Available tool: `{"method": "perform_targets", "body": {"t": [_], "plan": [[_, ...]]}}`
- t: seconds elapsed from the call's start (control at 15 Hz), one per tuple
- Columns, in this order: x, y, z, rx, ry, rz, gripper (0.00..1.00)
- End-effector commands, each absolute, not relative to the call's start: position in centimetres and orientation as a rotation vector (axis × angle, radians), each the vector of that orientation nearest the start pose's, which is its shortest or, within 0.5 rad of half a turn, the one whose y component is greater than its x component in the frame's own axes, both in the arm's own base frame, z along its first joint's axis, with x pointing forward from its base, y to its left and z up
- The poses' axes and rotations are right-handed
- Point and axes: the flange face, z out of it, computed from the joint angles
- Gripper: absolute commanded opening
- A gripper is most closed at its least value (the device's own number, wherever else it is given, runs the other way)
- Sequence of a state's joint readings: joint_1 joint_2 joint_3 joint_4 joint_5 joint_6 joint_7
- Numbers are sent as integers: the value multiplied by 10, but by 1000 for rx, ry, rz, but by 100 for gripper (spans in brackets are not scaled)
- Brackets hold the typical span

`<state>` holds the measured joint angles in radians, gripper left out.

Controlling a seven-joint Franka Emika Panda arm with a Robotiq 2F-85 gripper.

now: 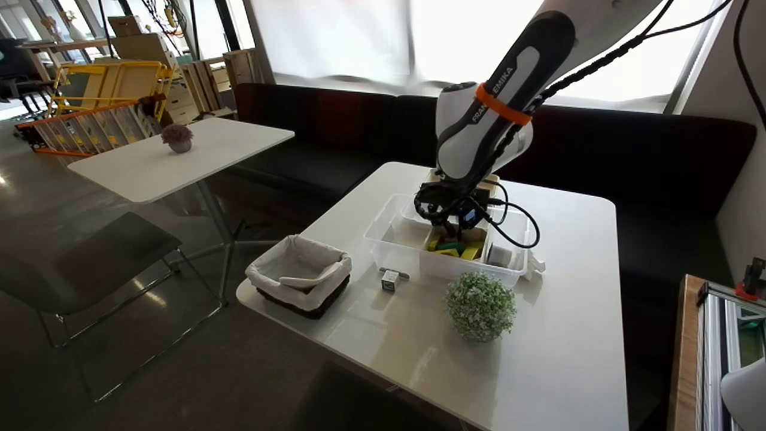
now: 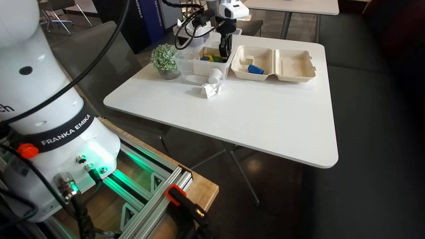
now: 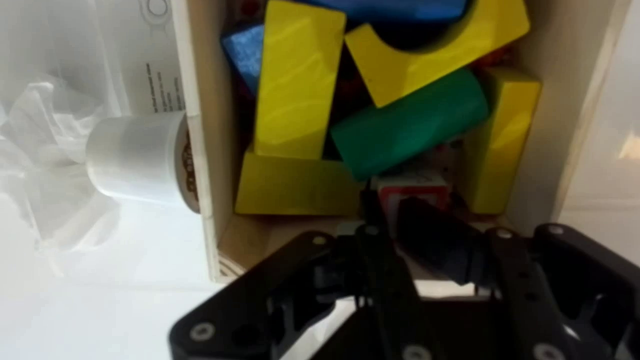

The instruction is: Remove some objects from the box and put them inside the container

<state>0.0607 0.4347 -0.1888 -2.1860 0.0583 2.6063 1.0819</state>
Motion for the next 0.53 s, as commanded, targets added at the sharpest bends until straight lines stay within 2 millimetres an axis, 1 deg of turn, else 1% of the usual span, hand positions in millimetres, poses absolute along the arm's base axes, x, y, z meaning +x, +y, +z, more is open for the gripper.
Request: {"method": "perform_targets", "body": {"t": [0.0, 0.07, 0.13, 0.2, 0.4, 0.47], "plan": [[549, -72, 188, -2616, 1865, -16, 46], [550, -70, 189, -2620, 1853, -26, 46], [550, -69, 190, -2621, 1842, -35, 51], [551, -69, 191, -2622, 1839, -41, 60], [551, -70, 195, -2616, 1829, -51, 80], [551, -71, 195, -2613, 1829, -52, 82]]}}
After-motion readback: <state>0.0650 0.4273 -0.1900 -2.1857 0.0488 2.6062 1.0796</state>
